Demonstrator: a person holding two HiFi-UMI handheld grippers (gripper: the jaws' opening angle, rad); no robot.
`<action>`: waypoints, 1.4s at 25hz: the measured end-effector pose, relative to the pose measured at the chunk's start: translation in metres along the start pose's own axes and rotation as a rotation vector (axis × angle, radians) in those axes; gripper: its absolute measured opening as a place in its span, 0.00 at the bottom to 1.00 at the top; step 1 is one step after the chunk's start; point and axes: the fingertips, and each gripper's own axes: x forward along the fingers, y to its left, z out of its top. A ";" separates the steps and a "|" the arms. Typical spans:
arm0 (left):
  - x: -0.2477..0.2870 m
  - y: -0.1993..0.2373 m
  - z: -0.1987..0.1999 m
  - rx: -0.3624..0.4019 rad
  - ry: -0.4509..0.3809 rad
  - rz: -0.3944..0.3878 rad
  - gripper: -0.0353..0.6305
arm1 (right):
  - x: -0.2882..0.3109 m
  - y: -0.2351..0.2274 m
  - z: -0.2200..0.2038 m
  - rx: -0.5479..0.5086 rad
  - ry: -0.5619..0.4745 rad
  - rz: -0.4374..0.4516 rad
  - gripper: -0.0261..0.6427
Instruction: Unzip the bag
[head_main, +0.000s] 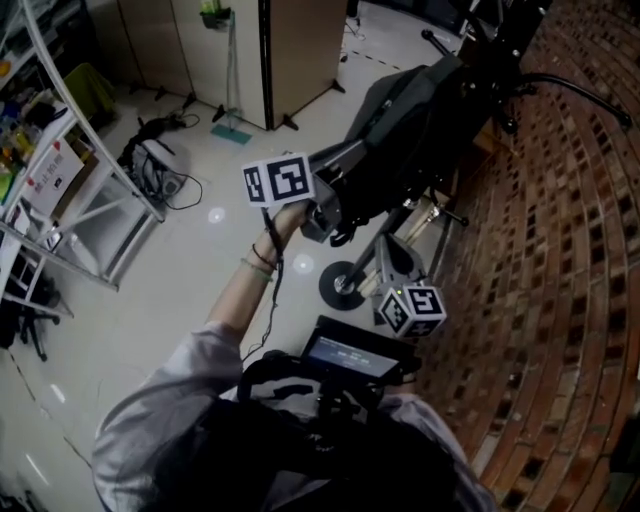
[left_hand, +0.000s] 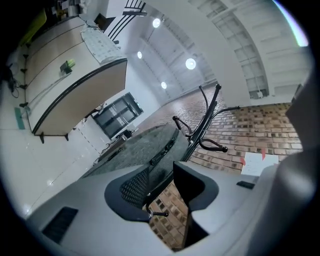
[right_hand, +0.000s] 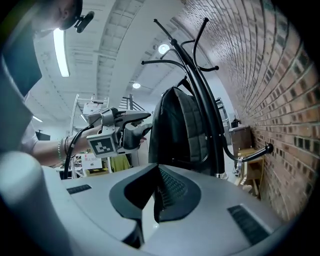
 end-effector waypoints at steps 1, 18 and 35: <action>0.001 0.001 -0.001 -0.003 0.005 0.006 0.28 | 0.002 -0.002 -0.001 0.004 0.002 0.003 0.03; 0.007 0.001 0.002 -0.034 0.027 -0.035 0.28 | 0.027 0.004 0.005 0.067 -0.036 -0.036 0.03; 0.009 -0.021 0.011 -0.068 0.025 -0.256 0.26 | 0.038 0.016 -0.009 0.087 -0.007 -0.139 0.03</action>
